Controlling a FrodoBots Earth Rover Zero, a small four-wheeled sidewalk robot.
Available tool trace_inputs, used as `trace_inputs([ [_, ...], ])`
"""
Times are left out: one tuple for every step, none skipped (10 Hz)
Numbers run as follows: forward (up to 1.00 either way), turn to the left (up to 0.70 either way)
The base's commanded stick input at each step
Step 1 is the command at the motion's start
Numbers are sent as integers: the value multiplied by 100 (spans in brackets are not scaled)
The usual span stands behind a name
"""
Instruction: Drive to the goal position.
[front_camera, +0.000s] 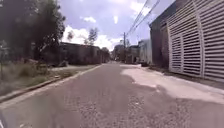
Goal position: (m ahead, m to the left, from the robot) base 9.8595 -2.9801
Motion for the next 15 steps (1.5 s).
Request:
trace_inputs([
  [70,0],
  [70,0],
  [70,0],
  [70,0],
  [70,0],
  [70,0],
  [70,0],
  [70,0],
  [70,0],
  [70,0],
  [70,0],
  [70,0],
  [70,0],
  [70,0],
  [70,0],
])
